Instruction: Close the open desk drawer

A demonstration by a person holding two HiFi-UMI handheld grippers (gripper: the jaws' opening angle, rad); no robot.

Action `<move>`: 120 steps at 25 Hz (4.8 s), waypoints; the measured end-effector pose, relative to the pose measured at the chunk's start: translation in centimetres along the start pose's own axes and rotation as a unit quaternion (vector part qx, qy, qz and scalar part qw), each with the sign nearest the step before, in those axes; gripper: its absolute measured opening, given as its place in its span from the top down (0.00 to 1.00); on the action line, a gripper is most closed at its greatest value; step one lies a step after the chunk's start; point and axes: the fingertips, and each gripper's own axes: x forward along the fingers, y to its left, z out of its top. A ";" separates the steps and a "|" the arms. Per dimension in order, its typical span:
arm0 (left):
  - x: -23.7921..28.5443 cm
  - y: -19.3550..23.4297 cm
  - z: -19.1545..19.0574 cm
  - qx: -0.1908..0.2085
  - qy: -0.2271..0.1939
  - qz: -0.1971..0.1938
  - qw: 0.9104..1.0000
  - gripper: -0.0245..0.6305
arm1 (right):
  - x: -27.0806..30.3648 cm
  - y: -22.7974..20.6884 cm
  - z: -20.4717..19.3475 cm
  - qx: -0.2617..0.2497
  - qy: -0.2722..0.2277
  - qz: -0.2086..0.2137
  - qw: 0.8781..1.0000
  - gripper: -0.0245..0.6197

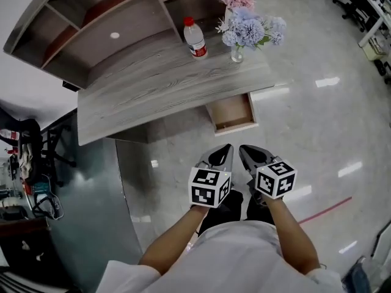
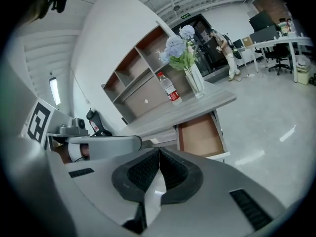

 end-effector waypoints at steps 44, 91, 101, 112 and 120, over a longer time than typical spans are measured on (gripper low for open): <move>9.0 6.7 -7.6 -0.027 0.069 0.089 0.993 0.96 | 13.6 -15.0 -9.1 0.435 -0.152 0.053 0.886 0.59; 9.1 6.7 -4.9 -0.022 0.050 0.076 0.996 0.96 | 12.8 -14.0 -5.7 0.491 -0.165 0.043 0.854 0.70; 9.2 8.1 -4.5 -0.030 0.047 0.080 0.995 0.96 | 14.2 -14.7 -3.4 0.476 -0.167 0.053 0.862 0.70; 9.7 9.7 -4.7 -0.035 0.053 0.081 0.995 0.96 | 16.8 -15.7 -1.0 0.469 -0.177 0.071 0.862 0.70; 10.2 10.7 -4.1 -0.035 0.054 0.077 0.995 0.96 | 18.1 -16.1 0.2 0.466 -0.181 0.072 0.863 0.70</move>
